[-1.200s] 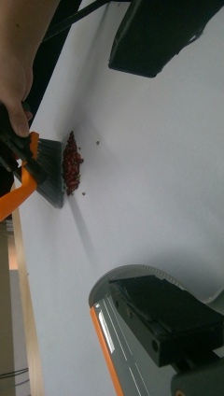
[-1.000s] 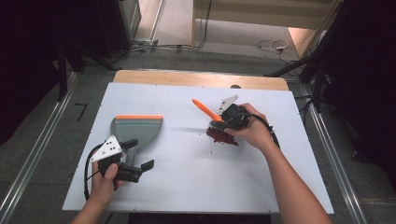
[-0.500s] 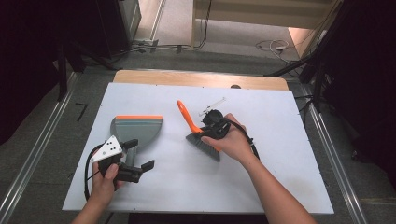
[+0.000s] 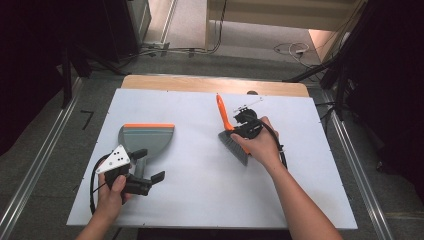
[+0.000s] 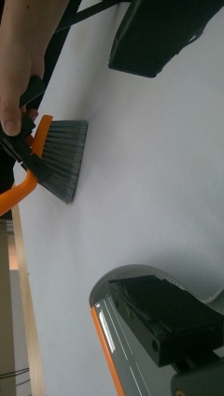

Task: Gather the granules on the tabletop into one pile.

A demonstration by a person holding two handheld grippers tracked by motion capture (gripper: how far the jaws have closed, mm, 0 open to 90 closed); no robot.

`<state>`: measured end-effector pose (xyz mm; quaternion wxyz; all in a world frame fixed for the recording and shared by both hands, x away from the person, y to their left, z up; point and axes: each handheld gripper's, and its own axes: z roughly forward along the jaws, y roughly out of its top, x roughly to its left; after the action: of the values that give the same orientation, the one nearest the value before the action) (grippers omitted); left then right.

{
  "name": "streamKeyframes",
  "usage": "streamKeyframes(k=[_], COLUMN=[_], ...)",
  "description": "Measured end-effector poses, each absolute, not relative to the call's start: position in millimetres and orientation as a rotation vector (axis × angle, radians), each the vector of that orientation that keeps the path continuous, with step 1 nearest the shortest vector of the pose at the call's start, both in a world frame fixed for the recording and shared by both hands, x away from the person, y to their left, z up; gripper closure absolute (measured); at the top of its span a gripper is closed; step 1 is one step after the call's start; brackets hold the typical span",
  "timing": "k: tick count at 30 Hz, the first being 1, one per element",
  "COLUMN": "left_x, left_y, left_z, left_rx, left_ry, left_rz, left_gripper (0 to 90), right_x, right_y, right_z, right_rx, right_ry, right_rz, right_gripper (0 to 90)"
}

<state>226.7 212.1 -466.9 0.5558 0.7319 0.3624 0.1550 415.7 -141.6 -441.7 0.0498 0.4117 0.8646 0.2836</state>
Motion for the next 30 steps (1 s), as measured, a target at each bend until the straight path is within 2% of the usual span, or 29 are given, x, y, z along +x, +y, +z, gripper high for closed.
streamKeyframes(k=[7, 13, 30], left_x=[227, 227, 227], left_y=[211, 212, 212], left_z=[-467, -467, -467], left_rx=[1.733, 1.733, 1.729], left_ry=[0.861, 0.861, 0.859], left_rz=[0.366, 0.365, 0.363], left_gripper=[0.0, 0.0, 0.0], right_x=[403, 396, 433], right_y=[-141, -126, -157], right_z=[-427, -440, -450], right_rx=[1.093, 1.019, 1.203], right_ry=[2.722, 2.867, 2.769], right_rz=[1.007, 0.944, 0.948], right_gripper=[68.6, 68.6, 68.4])
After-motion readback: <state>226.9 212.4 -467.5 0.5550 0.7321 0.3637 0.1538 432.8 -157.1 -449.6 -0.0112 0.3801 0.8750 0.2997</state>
